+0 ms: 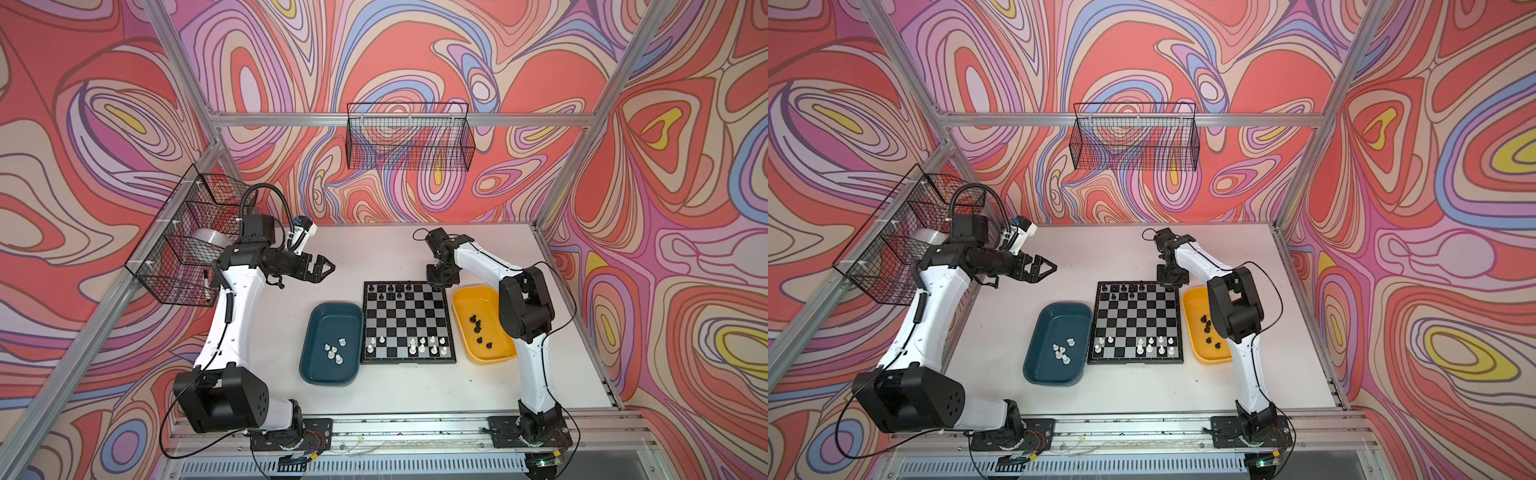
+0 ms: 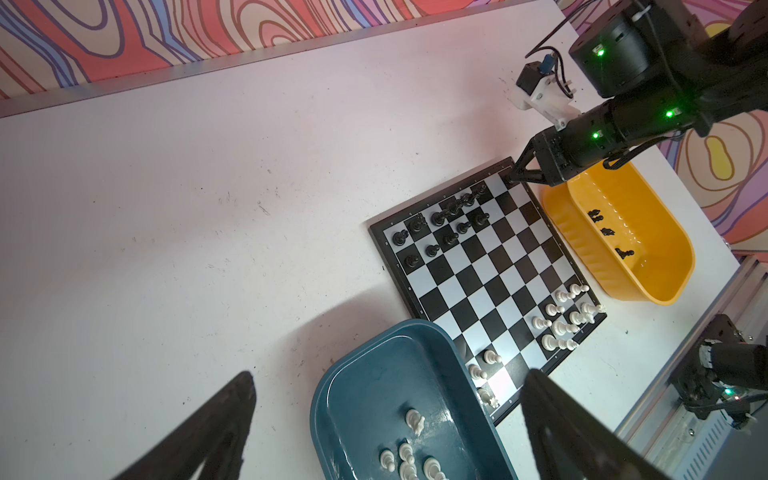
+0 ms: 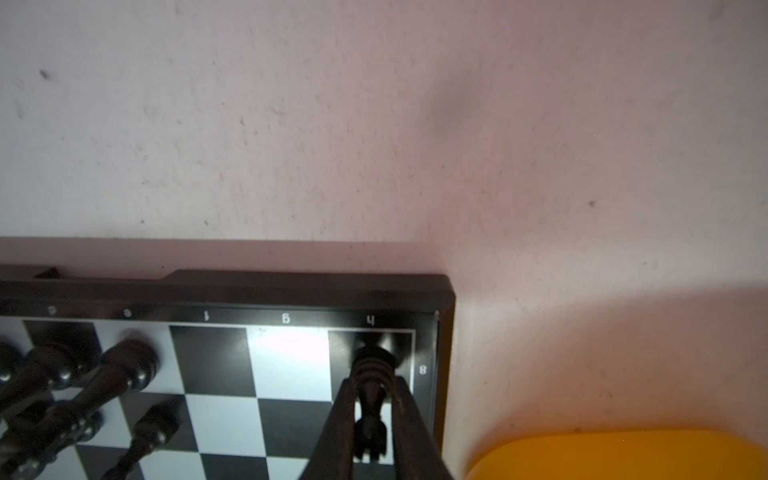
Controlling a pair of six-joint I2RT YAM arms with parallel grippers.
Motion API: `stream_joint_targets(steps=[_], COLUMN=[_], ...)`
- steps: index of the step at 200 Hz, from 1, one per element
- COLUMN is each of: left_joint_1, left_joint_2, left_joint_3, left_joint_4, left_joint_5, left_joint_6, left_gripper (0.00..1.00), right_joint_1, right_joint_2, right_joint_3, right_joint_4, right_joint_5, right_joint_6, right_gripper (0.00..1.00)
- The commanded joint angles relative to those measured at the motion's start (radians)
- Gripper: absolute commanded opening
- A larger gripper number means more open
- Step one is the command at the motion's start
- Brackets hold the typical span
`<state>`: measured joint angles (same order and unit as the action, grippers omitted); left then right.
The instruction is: Set up the chess pieces on the board
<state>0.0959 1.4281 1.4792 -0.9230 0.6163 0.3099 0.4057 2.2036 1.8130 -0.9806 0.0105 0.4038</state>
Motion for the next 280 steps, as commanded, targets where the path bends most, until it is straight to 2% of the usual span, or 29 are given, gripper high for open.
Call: stream_joint_targets(steps=[1, 90, 184, 214, 280], left_joint_1=[-0.005, -0.005, -0.005, -0.005, -0.027], left_joint_2=[-0.006, -0.021, -0.066, -0.077, -0.059], left_joint_3=[-0.004, 0.001, -0.002, -0.002, 0.004], left_joint_4=[-0.005, -0.008, -0.035, -0.040, -0.069], left_joint_5=[-0.003, -0.006, -0.035, -0.035, -0.040], left_joint_6=[0.002, 0.005, 0.037, 0.041, 0.089], left_gripper=[1.00, 1.00, 1.00, 1.00, 1.00], right_joint_1=[0.005, 0.006, 0.030, 0.031, 0.000], right_joint_2=[0.024, -0.019, -0.217, -0.352, -0.673], right_joint_3=[0.013, 0.050, 0.009, -0.091, -0.462], right_joint_4=[-0.003, -0.059, -0.096, -0.079, -0.074], right_joint_5=[0.013, 0.020, 0.022, 0.019, 0.091], right_joint_6=[-0.010, -0.029, -0.015, 0.027, 0.121], right_gripper=[0.20, 0.32, 0.32, 0.30, 0.27])
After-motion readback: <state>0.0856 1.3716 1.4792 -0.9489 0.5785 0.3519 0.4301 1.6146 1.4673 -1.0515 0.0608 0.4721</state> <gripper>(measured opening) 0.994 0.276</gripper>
